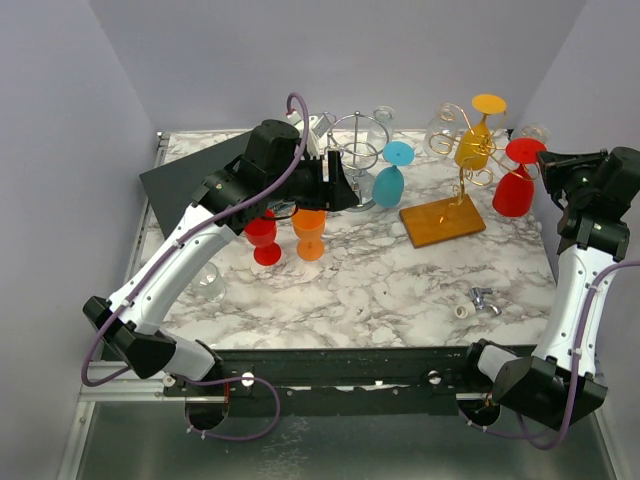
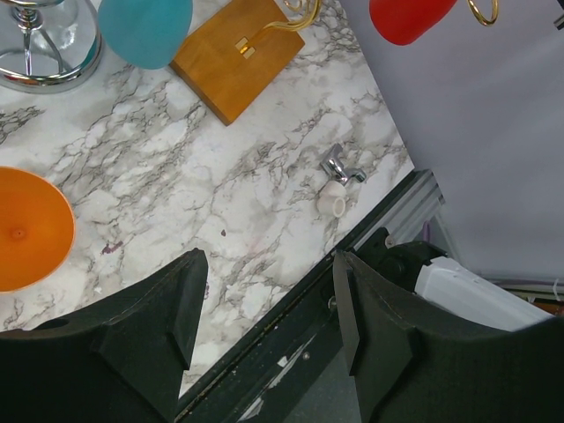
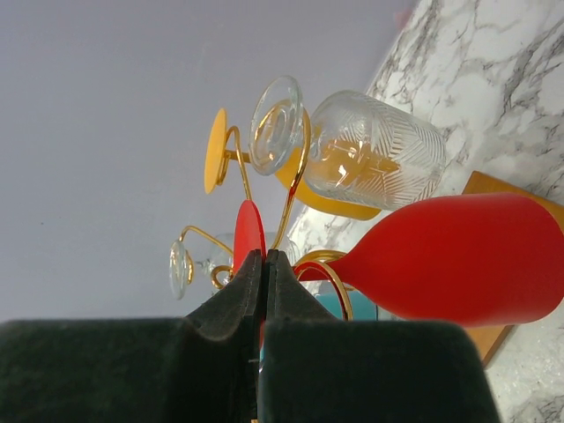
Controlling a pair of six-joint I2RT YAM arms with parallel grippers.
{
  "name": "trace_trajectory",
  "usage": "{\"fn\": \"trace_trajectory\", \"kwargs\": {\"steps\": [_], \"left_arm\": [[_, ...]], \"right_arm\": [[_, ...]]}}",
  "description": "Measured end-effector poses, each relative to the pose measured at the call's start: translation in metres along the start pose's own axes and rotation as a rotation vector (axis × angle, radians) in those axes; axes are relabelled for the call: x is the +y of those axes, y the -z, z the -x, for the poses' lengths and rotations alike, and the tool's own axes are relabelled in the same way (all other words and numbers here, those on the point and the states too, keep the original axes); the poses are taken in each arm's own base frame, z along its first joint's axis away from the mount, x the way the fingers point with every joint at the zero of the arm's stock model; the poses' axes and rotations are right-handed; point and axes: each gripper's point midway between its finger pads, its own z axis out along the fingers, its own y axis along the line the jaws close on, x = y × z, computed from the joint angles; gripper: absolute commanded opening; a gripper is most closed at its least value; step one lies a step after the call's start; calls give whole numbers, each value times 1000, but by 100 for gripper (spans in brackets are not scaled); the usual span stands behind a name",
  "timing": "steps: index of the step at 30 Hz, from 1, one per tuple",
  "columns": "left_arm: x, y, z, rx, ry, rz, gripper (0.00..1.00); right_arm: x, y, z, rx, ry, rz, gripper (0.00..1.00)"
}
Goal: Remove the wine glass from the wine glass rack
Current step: Pick up the wine glass from the wine rack.
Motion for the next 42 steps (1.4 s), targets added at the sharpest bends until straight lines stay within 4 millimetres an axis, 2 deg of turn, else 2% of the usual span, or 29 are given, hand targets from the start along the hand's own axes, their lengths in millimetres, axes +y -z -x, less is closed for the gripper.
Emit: {"fn": "trace_trajectory", "kwargs": {"steps": [13,20,33,38,42], "left_arm": [[1,-3,-1,5,-2,3,65],[1,-3,0,4,-2,2,65],[2,-8,1,8,-1,4,66],[1,-8,3,1,-4,-2,65],[1,-8,3,1,-4,-3,66]], "right_arm": [[-4,-3,12,-65,4,-24,1],[-9,3,19,-112,8,-58,1],[-6,31,31,-175,46,-102,1],[8,53,33,-172,76,-100,1],[27,79,29,-145,108,-66,1]]}}
